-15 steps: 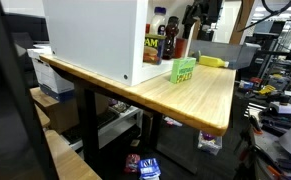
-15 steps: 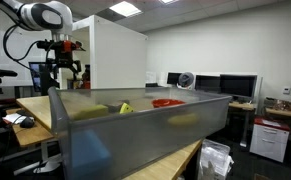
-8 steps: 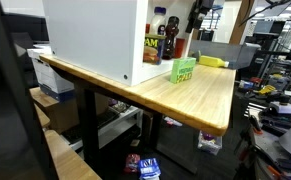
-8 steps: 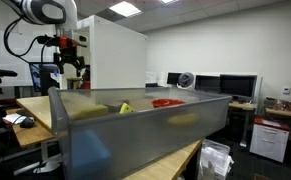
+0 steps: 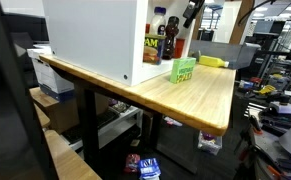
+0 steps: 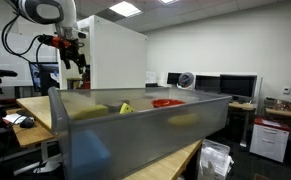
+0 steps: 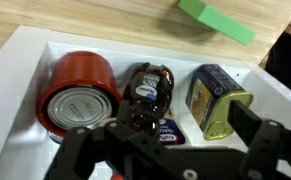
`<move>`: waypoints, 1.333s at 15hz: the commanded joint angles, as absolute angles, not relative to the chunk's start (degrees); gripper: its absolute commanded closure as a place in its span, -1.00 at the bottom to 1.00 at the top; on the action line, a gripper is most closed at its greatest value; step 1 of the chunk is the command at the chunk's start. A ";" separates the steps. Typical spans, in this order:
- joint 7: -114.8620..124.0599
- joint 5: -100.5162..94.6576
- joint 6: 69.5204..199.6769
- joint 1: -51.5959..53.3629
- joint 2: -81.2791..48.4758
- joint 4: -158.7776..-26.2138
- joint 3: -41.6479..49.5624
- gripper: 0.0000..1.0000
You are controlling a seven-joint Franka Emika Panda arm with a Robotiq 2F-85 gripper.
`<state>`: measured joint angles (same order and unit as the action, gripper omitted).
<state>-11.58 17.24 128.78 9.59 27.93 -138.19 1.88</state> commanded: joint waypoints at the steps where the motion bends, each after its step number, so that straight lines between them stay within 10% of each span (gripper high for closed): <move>1: -6.20 20.39 137.64 8.55 31.80 -143.42 0.49 -1.00; 20: 12.71 14.24 166.54 2.37 32.86 -153.75 -6.58 -1.00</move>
